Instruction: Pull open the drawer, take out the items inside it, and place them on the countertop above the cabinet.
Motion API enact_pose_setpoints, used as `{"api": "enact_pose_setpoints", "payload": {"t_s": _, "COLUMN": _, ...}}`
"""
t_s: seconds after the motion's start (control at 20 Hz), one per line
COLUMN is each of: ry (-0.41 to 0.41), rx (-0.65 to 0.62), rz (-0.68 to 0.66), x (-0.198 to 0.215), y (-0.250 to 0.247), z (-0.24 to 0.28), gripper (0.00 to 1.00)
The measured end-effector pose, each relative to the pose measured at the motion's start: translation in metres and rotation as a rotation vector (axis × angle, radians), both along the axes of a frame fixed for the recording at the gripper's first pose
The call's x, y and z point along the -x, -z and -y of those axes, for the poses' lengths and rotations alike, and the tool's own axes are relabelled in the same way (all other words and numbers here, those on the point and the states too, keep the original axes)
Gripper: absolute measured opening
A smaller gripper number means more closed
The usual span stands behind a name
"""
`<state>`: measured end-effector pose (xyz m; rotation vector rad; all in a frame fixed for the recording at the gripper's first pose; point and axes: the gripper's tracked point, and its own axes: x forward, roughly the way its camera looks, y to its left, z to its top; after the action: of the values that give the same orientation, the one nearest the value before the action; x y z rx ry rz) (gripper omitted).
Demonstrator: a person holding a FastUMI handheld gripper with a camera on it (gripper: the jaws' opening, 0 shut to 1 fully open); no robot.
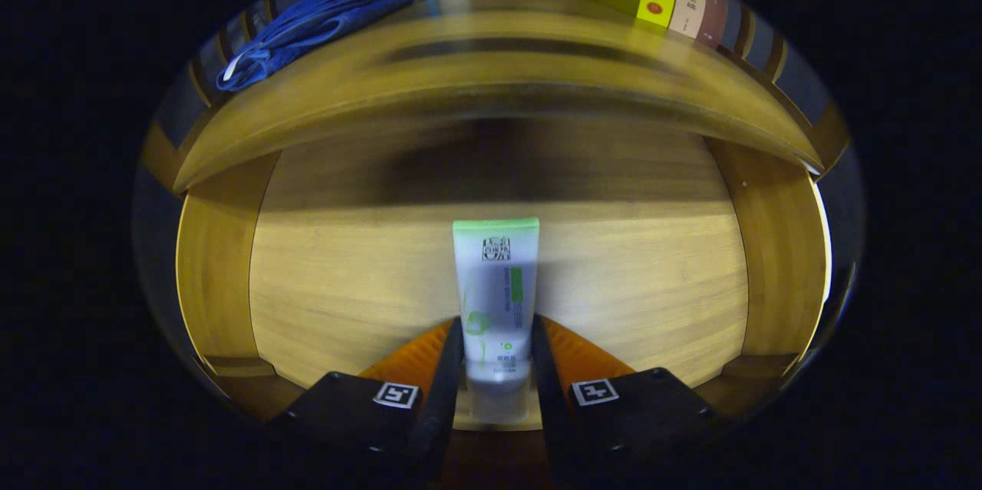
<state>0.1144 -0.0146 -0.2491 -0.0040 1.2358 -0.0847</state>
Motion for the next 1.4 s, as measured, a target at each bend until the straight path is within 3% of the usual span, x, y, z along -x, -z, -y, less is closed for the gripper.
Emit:
{"api": "enact_pose_setpoints", "payload": {"t_s": 0.15, "ry": 0.014, "rx": -0.040, "rz": 0.059, "x": -0.014, "y": -0.016, "z": -0.004, "gripper": 0.52}}
{"api": "enact_pose_setpoints", "payload": {"t_s": 0.4, "ry": 0.001, "rx": -0.075, "rz": 0.173, "x": -0.044, "y": -0.064, "z": -0.014, "gripper": 0.52}}
{"api": "enact_pose_setpoints", "payload": {"t_s": 0.45, "ry": -0.007, "rx": -0.087, "rz": 0.189, "x": -0.008, "y": -0.059, "z": 0.007, "gripper": 0.52}}
{"api": "enact_pose_setpoints", "payload": {"t_s": 0.55, "ry": -0.004, "rx": -0.126, "rz": 0.231, "x": -0.037, "y": -0.080, "z": -0.013, "gripper": 0.52}}
{"api": "enact_pose_setpoints", "payload": {"t_s": 1.0, "ry": -0.057, "rx": -0.183, "rz": 0.366, "x": -0.025, "y": -0.138, "z": -0.043, "gripper": 0.52}}
{"api": "enact_pose_setpoints", "payload": {"t_s": 1.4, "ry": -0.079, "rx": -0.186, "rz": 0.511, "x": -0.058, "y": -0.201, "z": -0.051, "gripper": 0.52}}
